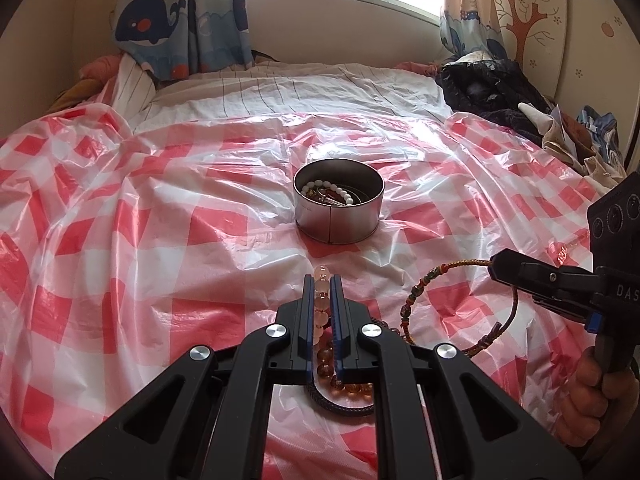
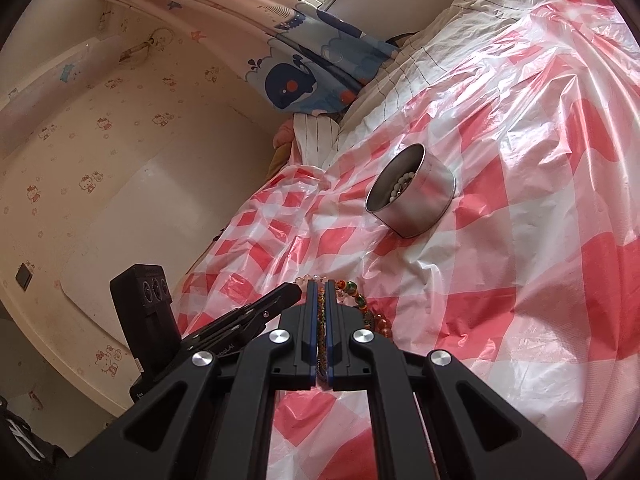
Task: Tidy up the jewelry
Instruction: 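Lift both held bracelets from the pile toward the tin, then lower both bracelets over the tin and open both tools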
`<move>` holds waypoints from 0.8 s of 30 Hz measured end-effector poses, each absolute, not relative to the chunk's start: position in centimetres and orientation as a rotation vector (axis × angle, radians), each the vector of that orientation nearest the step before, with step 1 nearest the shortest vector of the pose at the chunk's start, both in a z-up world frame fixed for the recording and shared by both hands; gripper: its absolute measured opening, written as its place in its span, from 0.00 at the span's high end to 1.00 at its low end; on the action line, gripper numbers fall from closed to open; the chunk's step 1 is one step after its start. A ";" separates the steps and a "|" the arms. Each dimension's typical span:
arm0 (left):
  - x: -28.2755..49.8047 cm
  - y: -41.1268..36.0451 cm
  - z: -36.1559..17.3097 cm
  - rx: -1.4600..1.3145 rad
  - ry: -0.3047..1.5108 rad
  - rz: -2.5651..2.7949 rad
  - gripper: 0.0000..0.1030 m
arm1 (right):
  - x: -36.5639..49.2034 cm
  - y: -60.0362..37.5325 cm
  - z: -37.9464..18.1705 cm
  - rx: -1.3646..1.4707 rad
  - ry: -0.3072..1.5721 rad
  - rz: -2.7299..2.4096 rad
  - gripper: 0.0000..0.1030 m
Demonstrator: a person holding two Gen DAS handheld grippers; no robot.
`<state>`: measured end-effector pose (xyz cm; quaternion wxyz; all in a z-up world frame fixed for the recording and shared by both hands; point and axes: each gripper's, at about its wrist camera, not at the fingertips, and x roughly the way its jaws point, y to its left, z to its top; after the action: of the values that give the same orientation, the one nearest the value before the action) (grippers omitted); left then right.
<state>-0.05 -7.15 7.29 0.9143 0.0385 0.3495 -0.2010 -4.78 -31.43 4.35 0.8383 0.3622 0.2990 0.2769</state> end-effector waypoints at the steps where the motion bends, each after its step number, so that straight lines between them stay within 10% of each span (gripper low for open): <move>1: -0.1 -7.2 7.3 0.084 0.717 -0.413 0.94 | -4.8 -31.4 4.4 0.760 0.632 0.583 0.96; 24: -0.4 -8.1 7.7 0.143 0.687 -0.403 0.94 | -4.7 -31.3 4.8 0.742 0.616 0.563 0.96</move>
<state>-0.36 -8.07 7.66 0.9193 0.0695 0.3342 -0.1960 -4.67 -31.31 4.76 0.8481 0.3522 0.2923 0.2671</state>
